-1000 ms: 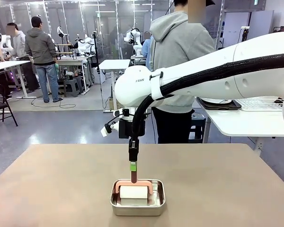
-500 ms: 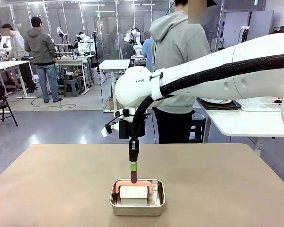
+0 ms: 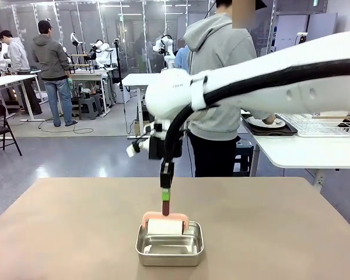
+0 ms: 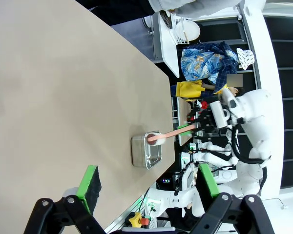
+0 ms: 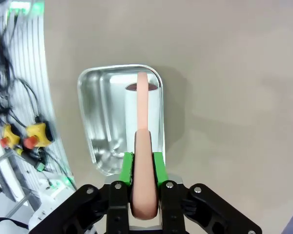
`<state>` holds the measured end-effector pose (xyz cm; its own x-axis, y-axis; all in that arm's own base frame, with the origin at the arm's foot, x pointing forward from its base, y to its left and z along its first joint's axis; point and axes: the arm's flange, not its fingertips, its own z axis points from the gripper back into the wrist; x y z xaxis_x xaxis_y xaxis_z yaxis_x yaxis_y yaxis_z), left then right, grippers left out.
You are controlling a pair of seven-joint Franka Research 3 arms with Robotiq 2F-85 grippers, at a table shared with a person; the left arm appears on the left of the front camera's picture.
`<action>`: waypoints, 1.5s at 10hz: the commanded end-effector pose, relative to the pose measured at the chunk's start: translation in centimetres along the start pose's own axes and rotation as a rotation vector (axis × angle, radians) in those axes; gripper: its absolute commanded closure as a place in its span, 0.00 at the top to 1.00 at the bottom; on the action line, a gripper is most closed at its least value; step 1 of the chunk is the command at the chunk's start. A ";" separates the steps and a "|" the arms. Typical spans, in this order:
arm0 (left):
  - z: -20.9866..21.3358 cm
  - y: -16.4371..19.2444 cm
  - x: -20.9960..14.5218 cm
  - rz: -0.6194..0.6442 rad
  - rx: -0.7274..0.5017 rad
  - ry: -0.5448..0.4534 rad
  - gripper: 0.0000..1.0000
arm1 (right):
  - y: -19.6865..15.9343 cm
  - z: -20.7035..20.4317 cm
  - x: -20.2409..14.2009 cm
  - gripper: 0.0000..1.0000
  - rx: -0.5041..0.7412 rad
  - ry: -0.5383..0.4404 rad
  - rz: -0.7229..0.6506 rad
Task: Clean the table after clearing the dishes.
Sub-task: When the right (or left) Handle tray is removed, use the right hand (or left hand) to clean the right (or left) side of the table with the Lint Roller.
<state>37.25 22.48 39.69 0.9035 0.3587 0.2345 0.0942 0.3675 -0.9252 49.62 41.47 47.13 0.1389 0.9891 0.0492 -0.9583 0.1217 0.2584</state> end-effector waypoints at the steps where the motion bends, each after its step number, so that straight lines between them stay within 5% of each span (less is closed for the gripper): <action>1: 0.3 -0.1 -0.2 -0.002 -0.002 0.007 1.00 | 1.9 4.1 -4.0 0.01 -0.034 -0.062 -0.240; 3: 0.3 -0.1 -0.2 -0.002 -0.002 0.007 1.00 | 2.1 6.1 -9.0 0.01 -0.042 -0.144 -0.471; 7: 0.3 -0.1 -0.2 -0.002 -0.002 0.007 1.00 | 0.1 5.8 -22.5 0.01 -0.012 -0.480 -1.038; 10: 0.3 -0.1 -0.2 -0.002 -0.002 0.007 1.00 | -2.1 3.8 -28.1 0.01 0.061 -0.633 -1.173; 11: 0.3 -0.1 -0.2 -0.002 -0.002 0.007 1.00 | -2.5 3.8 -28.2 0.01 0.087 -0.680 -1.066; 12: 0.3 -0.1 -0.2 -0.002 -0.002 0.007 1.00 | -2.8 4.4 -28.8 0.01 0.056 -0.563 -1.169; 15: 0.3 -0.1 -0.2 -0.002 -0.002 0.007 1.00 | -2.8 4.4 -28.8 0.01 0.056 -0.563 -1.169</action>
<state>37.26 22.48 39.66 0.9038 0.3584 0.2338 0.0936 0.3675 -0.9253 49.44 11.84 48.59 0.9745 0.1367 0.1781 -0.2066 0.8564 0.4732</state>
